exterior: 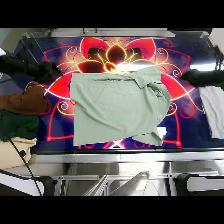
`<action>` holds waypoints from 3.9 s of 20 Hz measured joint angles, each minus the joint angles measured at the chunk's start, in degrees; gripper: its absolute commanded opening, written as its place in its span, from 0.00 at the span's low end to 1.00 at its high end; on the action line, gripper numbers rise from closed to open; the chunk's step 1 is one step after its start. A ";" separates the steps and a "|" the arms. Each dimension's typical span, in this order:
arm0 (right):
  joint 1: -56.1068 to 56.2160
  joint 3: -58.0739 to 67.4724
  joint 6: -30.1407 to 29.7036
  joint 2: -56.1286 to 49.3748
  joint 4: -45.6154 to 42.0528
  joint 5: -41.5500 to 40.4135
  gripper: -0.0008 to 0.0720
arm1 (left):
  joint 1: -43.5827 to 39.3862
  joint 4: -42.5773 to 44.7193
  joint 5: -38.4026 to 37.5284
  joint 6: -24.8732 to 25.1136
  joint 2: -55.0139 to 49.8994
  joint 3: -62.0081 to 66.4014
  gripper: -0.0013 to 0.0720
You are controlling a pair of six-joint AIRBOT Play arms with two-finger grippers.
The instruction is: Fold the shirts.
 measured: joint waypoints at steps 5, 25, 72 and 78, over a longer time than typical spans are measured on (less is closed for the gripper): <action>-3.41 -11.02 0.13 -1.62 -2.97 0.76 0.57 | 0.35 0.79 -1.07 -0.50 9.97 -22.47 0.99; 3.63 -7.30 -5.33 -11.30 8.20 -6.27 0.32 | 6.43 2.56 12.85 -0.33 29.77 -60.76 0.97; -19.76 16.52 -8.04 48.68 35.95 2.47 0.04 | 40.74 -63.63 -4.57 11.85 52.87 5.35 0.05; -10.58 11.39 -2.69 39.91 28.33 4.28 0.04 | 29.05 -48.19 -1.05 10.78 49.86 -9.35 0.05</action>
